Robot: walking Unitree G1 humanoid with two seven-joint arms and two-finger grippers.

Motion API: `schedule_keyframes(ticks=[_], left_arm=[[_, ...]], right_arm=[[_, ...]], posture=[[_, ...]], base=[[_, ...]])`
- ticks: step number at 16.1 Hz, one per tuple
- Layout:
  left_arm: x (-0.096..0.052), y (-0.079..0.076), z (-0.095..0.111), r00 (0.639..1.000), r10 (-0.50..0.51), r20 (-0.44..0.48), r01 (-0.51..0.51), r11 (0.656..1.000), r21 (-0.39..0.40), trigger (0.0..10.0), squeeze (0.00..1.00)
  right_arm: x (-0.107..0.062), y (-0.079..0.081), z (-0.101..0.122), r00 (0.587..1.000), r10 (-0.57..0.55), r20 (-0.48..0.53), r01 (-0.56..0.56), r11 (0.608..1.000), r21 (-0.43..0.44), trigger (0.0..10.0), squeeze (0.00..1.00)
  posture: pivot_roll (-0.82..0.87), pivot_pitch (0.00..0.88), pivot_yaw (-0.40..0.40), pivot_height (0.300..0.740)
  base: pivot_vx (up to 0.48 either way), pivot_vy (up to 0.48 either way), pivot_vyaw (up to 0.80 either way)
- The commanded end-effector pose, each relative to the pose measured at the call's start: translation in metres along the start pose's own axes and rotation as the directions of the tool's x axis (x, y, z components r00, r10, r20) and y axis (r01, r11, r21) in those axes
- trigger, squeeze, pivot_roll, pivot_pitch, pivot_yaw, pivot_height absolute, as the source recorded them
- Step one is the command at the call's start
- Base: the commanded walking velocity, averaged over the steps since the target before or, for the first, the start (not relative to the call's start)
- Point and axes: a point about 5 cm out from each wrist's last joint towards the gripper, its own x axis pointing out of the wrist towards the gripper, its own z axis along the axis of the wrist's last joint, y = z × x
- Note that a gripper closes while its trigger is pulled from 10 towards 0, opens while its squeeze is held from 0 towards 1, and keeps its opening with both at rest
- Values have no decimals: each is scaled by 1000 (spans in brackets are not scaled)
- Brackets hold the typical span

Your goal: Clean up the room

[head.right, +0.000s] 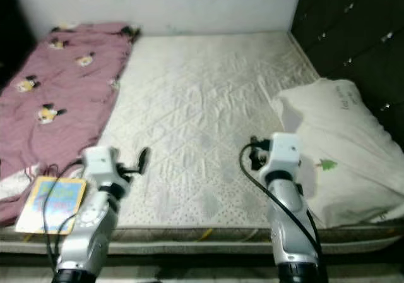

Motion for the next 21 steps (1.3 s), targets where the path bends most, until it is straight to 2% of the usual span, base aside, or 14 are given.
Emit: schedule_keyframes(ticks=[1, 9, 12, 14, 21], left_arm=[[1, 6, 3, 1000, 17, 3, -17, 1000, 23, 10000, 0], [1, 6, 2, 1000, 16, 5, -16, 1000, 23, 10000, 0], [1, 7, 3, 1000, 20, 7, -20, 1000, 23, 10000, 0], [1, 7, 3, 1000, 22, 6, -23, 1000, 22, 10000, 0], [1, 7, 2, 1000, 22, 5, -22, 1000, 21, 10000, 0]], right_arm=[[0, 3, 2, 1000, 9, 11, -10, 1000, 6, 10000, 0], [2, 2, 1, 1000, 12, 5, -12, 1000, 7, 10000, 0], [2, 3, -2, 1000, 8, -14, -7, 999, 38, 10000, 0], [2, 1, -2, 1000, 3, -13, -3, 1000, 31, 10000, 0], [1, 1, -3, 1000, 4, -12, -4, 1000, 22, 10000, 0]], posture=[[-47, 52, 22, 740], [-44, 42, 17, 740], [-44, 42, 17, 740], [-45, 47, 17, 740], [-47, 49, 19, 740]], base=[[0, 281, 0], [0, 292, 0], [0, 331, 0], [0, 334, -691], [0, 347, 0]])
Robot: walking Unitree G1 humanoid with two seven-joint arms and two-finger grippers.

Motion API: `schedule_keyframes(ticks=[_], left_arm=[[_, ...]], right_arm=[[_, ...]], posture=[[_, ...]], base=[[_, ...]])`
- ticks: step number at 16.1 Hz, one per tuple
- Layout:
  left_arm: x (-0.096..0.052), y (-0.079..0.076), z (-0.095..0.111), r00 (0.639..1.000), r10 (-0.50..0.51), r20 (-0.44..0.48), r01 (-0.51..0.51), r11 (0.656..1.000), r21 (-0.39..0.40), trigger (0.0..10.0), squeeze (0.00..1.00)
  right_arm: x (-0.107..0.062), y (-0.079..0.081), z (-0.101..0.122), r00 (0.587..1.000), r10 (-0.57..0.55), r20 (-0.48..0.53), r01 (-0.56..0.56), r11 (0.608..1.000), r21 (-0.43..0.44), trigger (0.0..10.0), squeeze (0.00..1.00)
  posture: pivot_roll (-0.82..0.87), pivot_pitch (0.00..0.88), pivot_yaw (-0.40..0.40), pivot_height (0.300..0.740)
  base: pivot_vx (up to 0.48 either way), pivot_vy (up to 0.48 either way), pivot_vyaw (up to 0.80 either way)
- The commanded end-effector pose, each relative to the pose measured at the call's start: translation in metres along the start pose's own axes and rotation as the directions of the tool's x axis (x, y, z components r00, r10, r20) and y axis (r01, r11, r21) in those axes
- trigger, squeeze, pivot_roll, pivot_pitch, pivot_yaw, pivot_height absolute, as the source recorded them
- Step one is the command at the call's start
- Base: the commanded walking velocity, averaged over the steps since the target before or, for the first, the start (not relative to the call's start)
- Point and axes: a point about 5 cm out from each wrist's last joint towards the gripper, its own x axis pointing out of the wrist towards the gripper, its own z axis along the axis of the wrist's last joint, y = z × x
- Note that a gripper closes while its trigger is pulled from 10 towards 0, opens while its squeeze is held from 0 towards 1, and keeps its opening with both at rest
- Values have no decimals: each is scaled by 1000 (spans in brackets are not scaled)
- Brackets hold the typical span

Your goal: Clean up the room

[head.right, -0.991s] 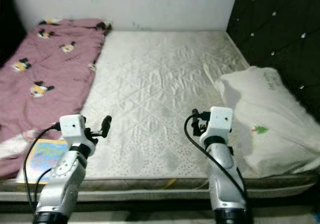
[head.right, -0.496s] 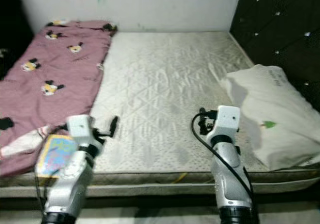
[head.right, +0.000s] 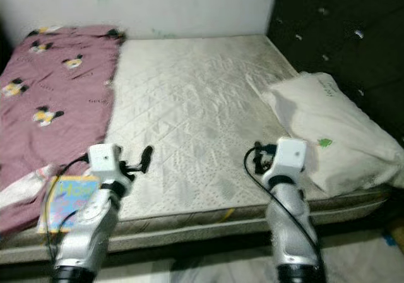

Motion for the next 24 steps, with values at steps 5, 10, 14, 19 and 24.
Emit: schedule_keyframes(ticks=[5, 10, 14, 19, 24], left_arm=[[-1, 1, 0, 1000, 11, 1, -11, 1000, 7, 10000, 0], [0, 0, 1, 1000, 8, 3, -8, 1000, 8, 10000, 0], [-1, -1, 2, 1000, -16, 23, 16, 1000, 2, 10000, 0], [-3, -4, 5, 998, -58, 38, 58, 998, -7, 10000, 0], [-4, -4, 4, 997, -61, 36, 62, 998, -10, 10000, 0]], right_arm=[[1, -1, 2, 1000, 5, 8, -5, 1000, -9, 10000, 0], [1, 0, 2, 1000, 5, 7, -5, 1000, -11, 10000, 0], [2, 0, 2, 1000, 5, 6, -5, 1000, -15, 10000, 0], [2, 2, 2, 1000, 10, 6, -10, 1000, -14, 10000, 0], [4, 4, 4, 1000, 19, 9, -19, 1000, -15, 10000, 0]], posture=[[-47, 49, 19, 740], [-47, 55, 18, 740], [-46, 57, 17, 740], [-41, 57, 18, 740], [-39, 53, 11, 740]], base=[[0, 379, 0], [0, 407, 0], [0, 202, 0], [109, 0, 0], [341, 0, 0]])
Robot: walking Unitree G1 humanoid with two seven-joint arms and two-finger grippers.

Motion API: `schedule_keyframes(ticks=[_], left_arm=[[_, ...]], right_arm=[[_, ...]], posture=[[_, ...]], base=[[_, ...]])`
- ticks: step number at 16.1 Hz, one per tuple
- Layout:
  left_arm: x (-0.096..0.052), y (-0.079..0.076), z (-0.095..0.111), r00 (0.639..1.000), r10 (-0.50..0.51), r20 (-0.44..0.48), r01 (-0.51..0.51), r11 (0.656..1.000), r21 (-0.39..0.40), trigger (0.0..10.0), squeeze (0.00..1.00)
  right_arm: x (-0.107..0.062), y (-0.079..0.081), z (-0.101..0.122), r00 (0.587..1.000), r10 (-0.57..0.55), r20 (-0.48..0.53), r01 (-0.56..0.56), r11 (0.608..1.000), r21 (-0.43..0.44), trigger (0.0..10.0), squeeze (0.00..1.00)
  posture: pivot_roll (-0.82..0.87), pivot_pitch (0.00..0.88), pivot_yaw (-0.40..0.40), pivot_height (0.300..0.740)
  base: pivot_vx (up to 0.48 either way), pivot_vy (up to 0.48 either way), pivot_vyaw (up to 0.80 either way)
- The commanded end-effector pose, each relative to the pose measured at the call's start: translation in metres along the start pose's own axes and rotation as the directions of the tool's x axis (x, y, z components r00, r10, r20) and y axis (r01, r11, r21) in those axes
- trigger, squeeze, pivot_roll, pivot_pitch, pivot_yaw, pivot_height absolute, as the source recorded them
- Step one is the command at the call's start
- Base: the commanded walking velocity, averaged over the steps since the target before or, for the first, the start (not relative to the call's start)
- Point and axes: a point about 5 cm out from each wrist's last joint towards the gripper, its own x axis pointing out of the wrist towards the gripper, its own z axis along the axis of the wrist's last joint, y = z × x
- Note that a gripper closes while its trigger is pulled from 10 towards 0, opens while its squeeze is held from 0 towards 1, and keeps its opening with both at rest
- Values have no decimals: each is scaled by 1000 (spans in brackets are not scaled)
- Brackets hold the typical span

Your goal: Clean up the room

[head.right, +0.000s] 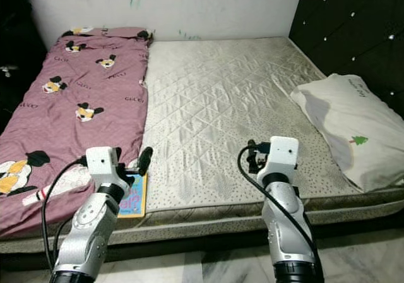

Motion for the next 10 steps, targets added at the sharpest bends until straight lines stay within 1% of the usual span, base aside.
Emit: schedule_keyframes(ticks=[1, 10], left_arm=[[-1, 2, 3, 1000, -2, 9, 2, 1000, 1, 10000, 0], [-2, 1, 3, 1000, -6, 13, 6, 1000, 0, 10000, 0]], right_arm=[[2, 3, 3, 1000, 14, 9, -14, 1000, 1, 10000, 0], [1, 2, 1, 1000, 7, 5, -7, 1000, -5, 10000, 0]], posture=[[-39, 53, 11, 740], [-41, 57, 14, 740]], base=[[356, 0, 0], [347, 0, 0]])
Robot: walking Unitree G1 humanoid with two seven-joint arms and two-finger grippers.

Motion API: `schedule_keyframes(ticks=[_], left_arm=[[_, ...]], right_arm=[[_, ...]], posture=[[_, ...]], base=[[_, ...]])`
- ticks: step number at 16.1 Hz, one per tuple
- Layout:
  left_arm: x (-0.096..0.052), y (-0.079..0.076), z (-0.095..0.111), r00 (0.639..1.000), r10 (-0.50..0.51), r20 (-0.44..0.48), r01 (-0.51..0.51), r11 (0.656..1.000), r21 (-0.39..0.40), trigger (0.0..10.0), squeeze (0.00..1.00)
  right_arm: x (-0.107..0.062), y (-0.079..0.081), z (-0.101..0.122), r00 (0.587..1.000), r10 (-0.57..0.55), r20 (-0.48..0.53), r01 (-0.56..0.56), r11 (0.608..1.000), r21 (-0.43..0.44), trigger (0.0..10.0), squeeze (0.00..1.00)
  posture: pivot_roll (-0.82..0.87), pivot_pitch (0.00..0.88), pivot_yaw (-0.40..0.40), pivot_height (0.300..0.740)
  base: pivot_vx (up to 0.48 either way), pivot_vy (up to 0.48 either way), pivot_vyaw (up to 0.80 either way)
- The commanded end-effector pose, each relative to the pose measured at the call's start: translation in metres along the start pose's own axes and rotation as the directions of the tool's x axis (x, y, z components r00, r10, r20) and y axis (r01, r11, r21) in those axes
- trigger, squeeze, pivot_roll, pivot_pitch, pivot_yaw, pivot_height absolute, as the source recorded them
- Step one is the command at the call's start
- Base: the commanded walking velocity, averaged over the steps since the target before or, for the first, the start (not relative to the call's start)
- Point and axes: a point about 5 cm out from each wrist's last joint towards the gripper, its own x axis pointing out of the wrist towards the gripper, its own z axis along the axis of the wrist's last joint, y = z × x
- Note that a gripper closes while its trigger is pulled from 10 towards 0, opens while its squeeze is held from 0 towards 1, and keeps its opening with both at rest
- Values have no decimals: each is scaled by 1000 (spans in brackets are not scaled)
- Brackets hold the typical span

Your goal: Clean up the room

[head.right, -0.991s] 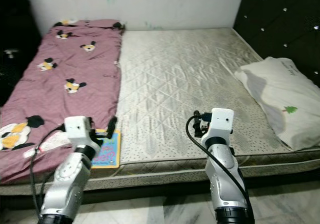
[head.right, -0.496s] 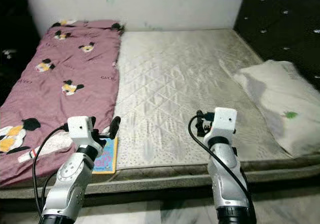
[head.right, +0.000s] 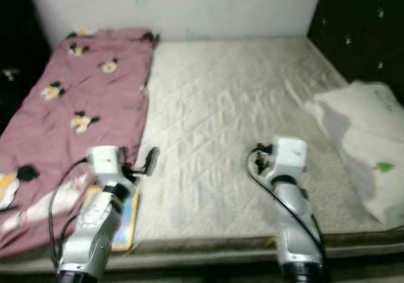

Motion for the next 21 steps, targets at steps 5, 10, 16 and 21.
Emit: schedule_keyframes(ticks=[5, 10, 16, 21], left_arm=[[-3, 8, 1, 999, 53, 4, -53, 998, -28, 10000, 0], [-4, 9, 0, 997, 72, -4, -72, 996, -50, 10000, 0], [-4, 10, -1, 998, 69, -9, -70, 997, -29, 10000, 0], [-4, 11, -2, 997, 76, -17, -76, 997, -22, 10000, 0]], right_arm=[[2, 13, 8, 999, 39, 33, -39, 999, 8, 10000, 0], [2, 14, 7, 999, 40, 33, -41, 999, 13, 10000, 0], [1, 14, 7, 999, 39, 30, -40, 999, 25, 10000, 0], [2, 15, 8, 998, 45, 33, -46, 999, 28, 10000, 0]], posture=[[-39, 57, 14, 740], [-38, 59, 13, 740], [-40, 63, 15, 740], [-40, 62, 15, 740]], base=[[0, 0, 0], [0, 0, 0], [0, 195, 0], [0, 341, -245]])
